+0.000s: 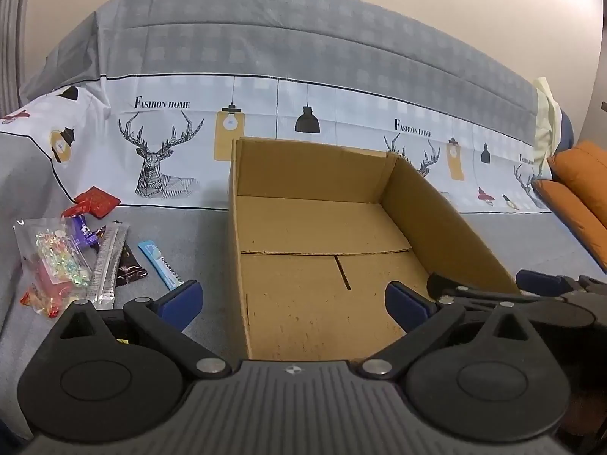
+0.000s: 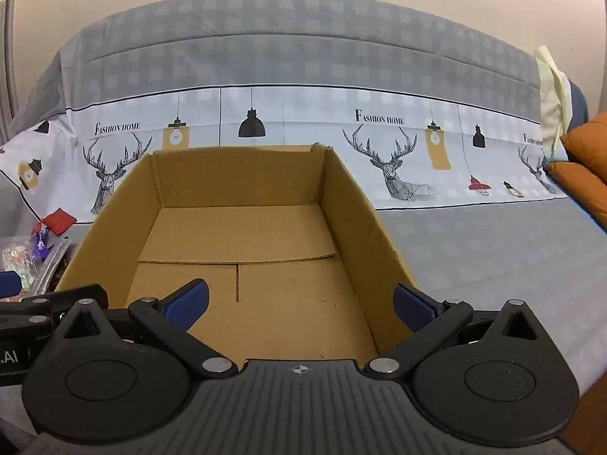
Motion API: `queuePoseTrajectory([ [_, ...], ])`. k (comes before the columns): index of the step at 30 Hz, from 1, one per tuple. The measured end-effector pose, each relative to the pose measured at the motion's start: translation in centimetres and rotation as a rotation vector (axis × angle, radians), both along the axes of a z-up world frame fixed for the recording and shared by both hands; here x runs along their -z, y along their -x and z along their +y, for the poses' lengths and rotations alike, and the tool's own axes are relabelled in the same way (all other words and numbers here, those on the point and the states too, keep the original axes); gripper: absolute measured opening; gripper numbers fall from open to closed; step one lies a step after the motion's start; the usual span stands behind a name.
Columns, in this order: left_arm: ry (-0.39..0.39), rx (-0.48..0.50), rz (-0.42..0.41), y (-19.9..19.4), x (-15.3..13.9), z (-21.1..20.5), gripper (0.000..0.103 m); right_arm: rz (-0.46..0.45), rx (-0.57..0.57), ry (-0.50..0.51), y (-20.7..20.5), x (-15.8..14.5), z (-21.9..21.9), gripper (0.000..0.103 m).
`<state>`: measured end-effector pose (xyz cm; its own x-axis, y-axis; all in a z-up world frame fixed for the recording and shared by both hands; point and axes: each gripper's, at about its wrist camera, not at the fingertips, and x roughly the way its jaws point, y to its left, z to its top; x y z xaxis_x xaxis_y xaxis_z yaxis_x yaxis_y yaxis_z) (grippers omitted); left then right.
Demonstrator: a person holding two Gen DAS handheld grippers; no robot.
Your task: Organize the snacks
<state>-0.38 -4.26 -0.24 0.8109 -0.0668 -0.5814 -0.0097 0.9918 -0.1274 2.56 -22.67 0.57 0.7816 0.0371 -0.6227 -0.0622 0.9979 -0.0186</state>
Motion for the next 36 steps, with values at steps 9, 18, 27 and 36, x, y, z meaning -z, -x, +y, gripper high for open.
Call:
queuePoseTrajectory([
  [9, 0.002, 0.008, 0.000, 0.0, 0.1, -0.1, 0.102, 0.014, 0.004, 0.018, 0.0, 0.1, 0.8, 0.103],
  [18, 0.009, 0.005, -0.001, 0.0, 0.0, 0.0, 0.102, -0.023, 0.007, 0.012, 0.1, -0.2, 0.4, 0.097],
  [27, 0.012, 0.008, -0.001, 0.1, -0.2, -0.2, 0.102, -0.047, -0.005, 0.009, 0.3, -0.2, 0.7, 0.085],
  [36, 0.026, 0.006, -0.005, 0.0, -0.6, 0.0, 0.102, -0.054, -0.017, -0.025, 0.4, -0.2, 0.8, 0.080],
])
